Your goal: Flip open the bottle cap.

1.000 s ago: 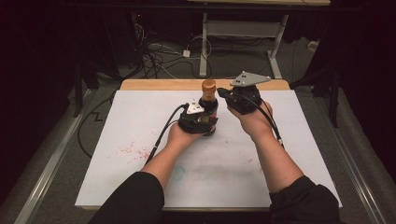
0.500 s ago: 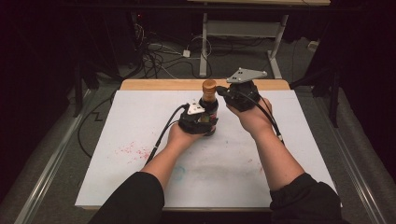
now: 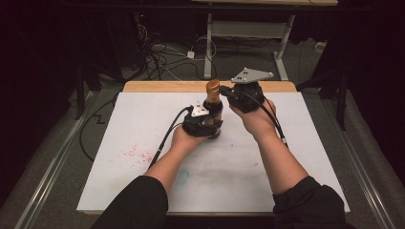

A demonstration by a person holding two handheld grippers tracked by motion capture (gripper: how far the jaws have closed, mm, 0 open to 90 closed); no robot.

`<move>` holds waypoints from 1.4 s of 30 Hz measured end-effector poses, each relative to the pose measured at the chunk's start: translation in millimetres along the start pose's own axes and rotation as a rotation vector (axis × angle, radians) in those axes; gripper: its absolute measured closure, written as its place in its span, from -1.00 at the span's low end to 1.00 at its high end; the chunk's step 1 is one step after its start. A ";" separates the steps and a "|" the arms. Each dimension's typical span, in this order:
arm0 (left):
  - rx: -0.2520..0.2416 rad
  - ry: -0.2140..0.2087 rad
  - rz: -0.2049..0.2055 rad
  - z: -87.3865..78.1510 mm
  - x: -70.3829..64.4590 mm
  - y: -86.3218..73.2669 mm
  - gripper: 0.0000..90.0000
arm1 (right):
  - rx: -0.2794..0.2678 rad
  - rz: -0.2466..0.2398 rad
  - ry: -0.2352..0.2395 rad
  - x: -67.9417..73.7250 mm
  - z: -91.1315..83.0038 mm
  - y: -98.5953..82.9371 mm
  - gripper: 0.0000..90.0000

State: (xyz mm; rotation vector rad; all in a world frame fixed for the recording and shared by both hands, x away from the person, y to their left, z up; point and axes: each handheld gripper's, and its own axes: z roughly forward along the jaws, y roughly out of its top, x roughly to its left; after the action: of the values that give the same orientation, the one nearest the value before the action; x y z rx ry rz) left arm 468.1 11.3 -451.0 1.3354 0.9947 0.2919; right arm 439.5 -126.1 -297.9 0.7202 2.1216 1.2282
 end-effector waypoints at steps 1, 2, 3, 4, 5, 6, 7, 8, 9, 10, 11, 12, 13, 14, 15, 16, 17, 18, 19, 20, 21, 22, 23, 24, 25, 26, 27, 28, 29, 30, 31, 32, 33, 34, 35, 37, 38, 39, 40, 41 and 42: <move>-0.001 0.000 0.000 0.0 -0.1 0.0 -0.36 | -0.001 0.001 -0.001 0.1 0.1 0.1 1.00; 0.000 0.001 0.001 0.0 0.0 0.0 -0.36 | -0.003 0.003 -0.001 0.1 0.0 0.2 1.00; 0.000 0.001 0.001 0.0 -0.1 -0.1 -0.36 | -0.004 0.004 -0.001 0.1 0.1 0.2 1.00; 0.000 0.001 0.002 0.0 -0.1 -0.1 -0.36 | -0.005 0.004 -0.001 0.0 0.1 0.2 1.00; -0.001 0.001 0.001 0.0 -0.1 -0.2 -0.36 | -0.007 0.006 -0.001 0.0 0.0 0.3 1.00; -0.001 0.001 0.001 0.0 -0.1 -0.2 -0.36 | -0.008 0.007 -0.001 0.1 -0.1 0.4 1.00; -0.001 0.001 0.001 0.0 0.0 -0.2 -0.36 | -0.011 0.004 -0.003 0.1 0.1 0.5 1.00; -0.001 0.001 0.001 0.0 0.0 -0.2 -0.36 | -0.011 0.007 -0.002 0.4 0.0 0.7 1.00; -0.001 0.001 0.001 0.0 0.0 -0.2 -0.36 | -0.013 0.006 -0.002 0.4 0.1 0.9 1.00; -0.001 0.001 0.001 0.0 0.0 -0.2 -0.36 | -0.013 0.006 -0.003 0.4 0.1 1.0 1.00; -0.002 0.001 0.001 0.0 0.0 -0.2 -0.36 | -0.015 0.009 -0.004 0.4 0.2 1.0 1.00; -0.002 0.002 0.000 0.1 0.0 -0.2 -0.36 | -0.017 0.010 -0.004 0.4 0.2 1.1 1.00; -0.001 0.001 0.001 0.0 0.2 -0.2 -0.36 | -0.017 0.011 -0.004 0.4 0.3 1.1 1.00; -0.002 0.001 0.001 -0.1 0.3 -0.2 -0.36 | -0.018 0.013 -0.005 0.5 0.4 1.2 1.00; -0.002 0.001 0.000 0.0 0.3 -0.2 -0.36 | -0.019 0.014 -0.005 0.5 0.4 1.2 1.00; -0.002 0.001 0.000 -0.1 0.3 -0.2 -0.36 | -0.021 0.015 -0.006 0.5 0.5 1.3 1.00; -0.002 0.000 0.000 -0.1 0.3 -0.3 -0.36 | -0.022 0.015 -0.007 0.5 0.5 1.5 1.00; -0.002 0.001 0.001 -0.1 0.4 -0.2 -0.36 | -0.023 0.016 -0.007 0.5 0.6 1.5 1.00; -0.002 0.001 0.000 -0.1 0.4 -0.2 -0.36 | -0.024 0.017 -0.007 0.5 0.7 1.6 1.00; -0.002 0.001 0.000 -0.1 0.4 -0.2 -0.36 | -0.025 0.017 -0.007 0.5 0.8 1.6 1.00; -0.002 0.001 0.000 -0.1 0.4 -0.2 -0.36 | -0.025 0.017 -0.008 0.5 0.8 1.7 1.00; -0.003 0.000 0.000 -0.2 0.5 -0.3 -0.36 | -0.027 0.019 -0.008 0.4 0.8 1.9 1.00; -0.003 0.000 -0.001 -0.3 0.6 -0.3 -0.36 | -0.028 0.020 -0.007 0.2 1.0 1.9 1.00; -0.004 -0.001 -0.001 -0.2 0.5 -0.4 -0.36 | -0.027 0.021 -0.005 0.1 1.0 2.1 1.00; -0.004 0.000 -0.001 -0.2 0.5 -0.4 -0.36 | -0.028 0.022 -0.006 0.0 1.1 2.3 1.00; -0.003 -0.001 0.000 -0.3 0.6 -0.4 -0.36 | -0.029 0.022 -0.006 0.0 1.0 2.4 1.00; -0.003 -0.001 0.000 -0.3 0.6 -0.4 -0.36 | -0.029 0.022 -0.006 0.0 0.9 2.7 1.00; -0.003 -0.001 0.000 -0.4 0.5 -0.4 -0.36 | -0.030 0.022 -0.006 0.1 0.9 2.8 1.00; -0.003 -0.001 -0.001 -0.3 0.5 -0.4 -0.36 | -0.031 0.023 -0.007 0.2 0.9 3.0 1.00; -0.004 -0.001 -0.001 -0.4 0.5 -0.4 -0.36 | -0.032 0.024 -0.007 0.2 1.0 3.2 1.00; -0.003 -0.001 0.000 -0.5 0.5 -0.5 -0.36 | -0.033 0.024 -0.008 0.2 1.0 3.5 1.00; -0.004 0.000 0.001 -0.4 0.6 -0.5 -0.36 | -0.034 0.023 -0.009 0.2 1.0 3.8 1.00; -0.004 0.000 0.001 -0.4 0.6 -0.5 -0.36 | -0.034 0.024 -0.009 0.4 1.0 4.3 1.00; -0.003 0.000 0.001 -0.5 0.5 -0.5 -0.36 | -0.034 0.021 -0.008 0.4 1.0 4.8 1.00; -0.004 0.000 0.001 -0.3 0.2 -0.6 -0.36 | -0.035 0.022 -0.007 0.4 1.1 5.3 1.00; -0.003 0.001 0.000 -0.4 0.3 -0.5 -0.36 | -0.032 0.021 -0.007 0.7 1.7 6.4 1.00; -0.003 0.000 -0.001 -0.4 0.3 -0.4 -0.36 | -0.032 0.018 -0.007 0.6 1.9 7.0 1.00; -0.003 0.001 -0.001 -0.5 0.3 -0.4 -0.36 | -0.032 0.018 -0.006 0.6 2.0 7.7 1.00; -0.002 0.001 -0.002 -0.6 0.4 -0.3 -0.36 | -0.033 0.016 -0.006 0.8 2.2 8.4 1.00; -0.002 0.001 -0.002 -0.6 0.4 -0.3 -0.36 | -0.033 0.015 -0.008 1.3 2.3 9.2 1.00; -0.003 0.001 -0.003 -0.6 0.4 -0.2 -0.36 | -0.033 0.015 -0.009 1.4 2.3 10.0 1.00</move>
State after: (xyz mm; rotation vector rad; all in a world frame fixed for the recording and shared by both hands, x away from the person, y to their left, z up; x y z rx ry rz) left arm 467.8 11.9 -451.4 1.3314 0.9970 0.2915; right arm 441.8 -119.5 -290.3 0.7266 2.0875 1.2632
